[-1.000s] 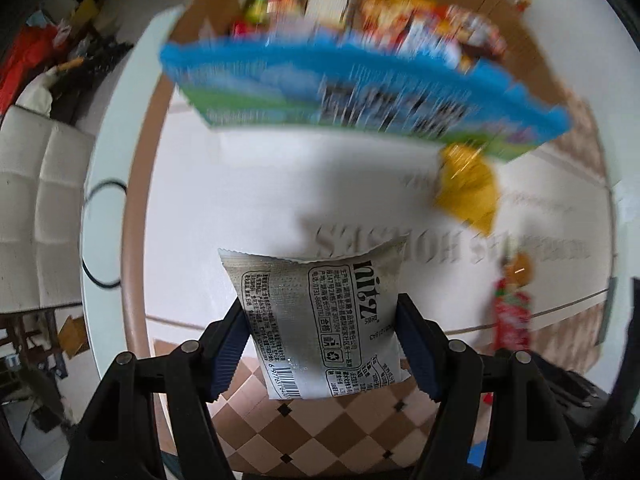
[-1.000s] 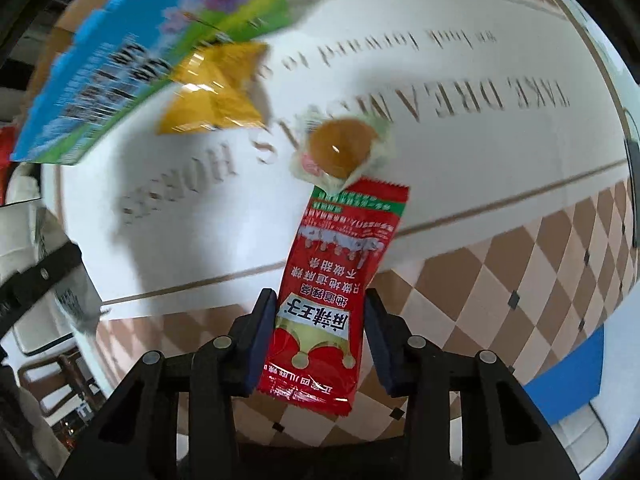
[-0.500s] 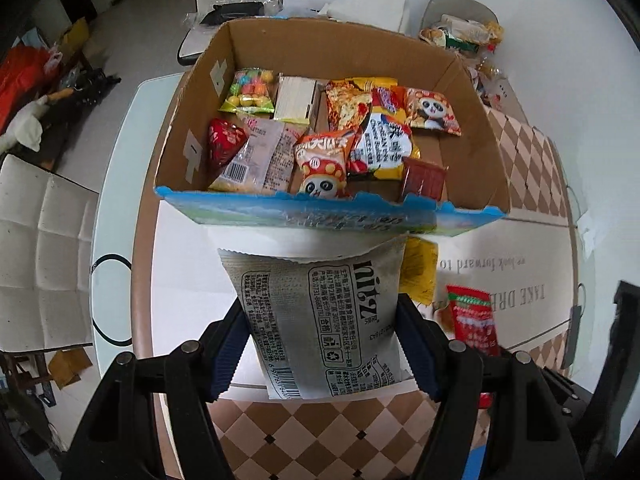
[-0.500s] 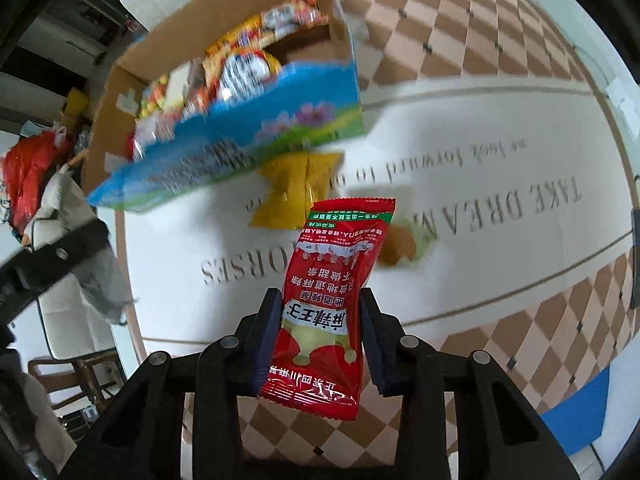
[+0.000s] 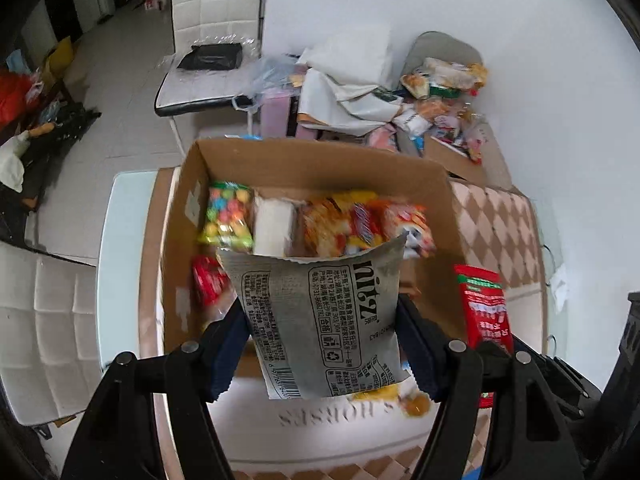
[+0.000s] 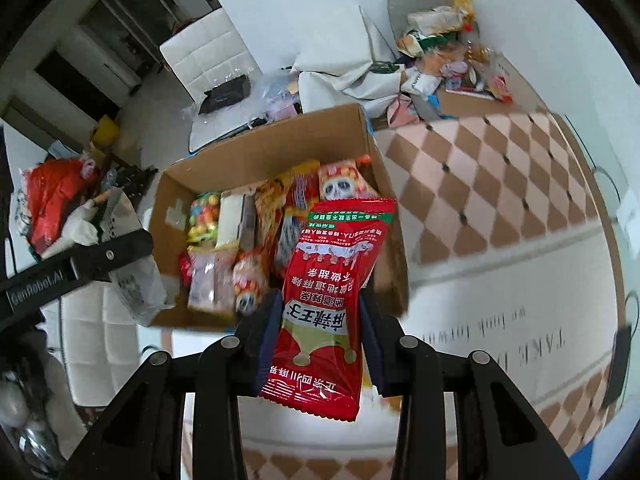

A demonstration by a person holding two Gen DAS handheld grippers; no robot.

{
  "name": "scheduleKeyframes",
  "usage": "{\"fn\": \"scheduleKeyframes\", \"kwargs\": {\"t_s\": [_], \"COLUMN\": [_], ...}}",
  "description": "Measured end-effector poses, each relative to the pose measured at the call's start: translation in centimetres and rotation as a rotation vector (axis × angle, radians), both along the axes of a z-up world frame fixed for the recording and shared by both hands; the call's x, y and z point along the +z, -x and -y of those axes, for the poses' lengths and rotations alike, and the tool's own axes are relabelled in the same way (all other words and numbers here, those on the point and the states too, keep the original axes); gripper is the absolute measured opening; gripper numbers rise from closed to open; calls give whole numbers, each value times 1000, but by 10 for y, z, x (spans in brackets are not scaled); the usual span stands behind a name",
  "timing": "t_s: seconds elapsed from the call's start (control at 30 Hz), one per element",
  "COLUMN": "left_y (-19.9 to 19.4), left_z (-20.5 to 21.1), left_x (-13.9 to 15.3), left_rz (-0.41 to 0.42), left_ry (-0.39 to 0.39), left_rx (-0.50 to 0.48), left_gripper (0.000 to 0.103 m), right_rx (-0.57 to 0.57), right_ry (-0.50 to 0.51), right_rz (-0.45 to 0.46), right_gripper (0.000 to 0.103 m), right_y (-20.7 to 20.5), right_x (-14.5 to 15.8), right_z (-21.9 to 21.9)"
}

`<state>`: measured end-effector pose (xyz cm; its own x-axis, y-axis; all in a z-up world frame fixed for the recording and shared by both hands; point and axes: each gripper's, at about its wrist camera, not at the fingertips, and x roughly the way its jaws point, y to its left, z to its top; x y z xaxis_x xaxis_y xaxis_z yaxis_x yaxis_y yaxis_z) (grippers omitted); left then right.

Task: Organize snacks
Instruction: 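Carry the sachet and Mitz bag into the box and open both tools, then lift both tools out of the box back toward the table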

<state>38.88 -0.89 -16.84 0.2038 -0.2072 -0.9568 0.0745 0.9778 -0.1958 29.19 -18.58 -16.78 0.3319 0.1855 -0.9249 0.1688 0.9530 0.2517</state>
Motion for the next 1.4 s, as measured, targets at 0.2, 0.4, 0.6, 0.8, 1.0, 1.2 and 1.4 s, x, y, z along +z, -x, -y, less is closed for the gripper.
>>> {"fn": "scheduleKeyframes", "kwargs": {"t_s": [0.2,0.4,0.6,0.8,1.0,1.2,1.4], "left_y": [-57,-88,-97,-100,-97,-86,-63], "left_z": [-9,-6,1,-3,-4,-4,-8], "left_x": [-55,-113,-145,-139,-127,-116,-97], "left_rz": [-87,-170,-224,-188,-162,-133,-111], "left_ry": [-55,-103,-153,-106,-111,-113,-79], "left_rx": [1,-35,-53,-25,-37,-38,-4], "left_gripper": [69,69,69,75,93,95,95], "right_rx": [9,-5,25,-1,-8,13,36], "right_ry": [71,105,91,65,67,106,137], "right_rz": [-45,-100,-173,-195,-184,-166,-141], "right_gripper": [40,40,42,80,81,94,94], "right_y": [-54,-79,-97,-101,-103,-97,-87], "right_x": [-42,-83,-116,-123,-114,-100,-85], "right_z": [-9,-9,-12,-4,0,-6,-11]}}
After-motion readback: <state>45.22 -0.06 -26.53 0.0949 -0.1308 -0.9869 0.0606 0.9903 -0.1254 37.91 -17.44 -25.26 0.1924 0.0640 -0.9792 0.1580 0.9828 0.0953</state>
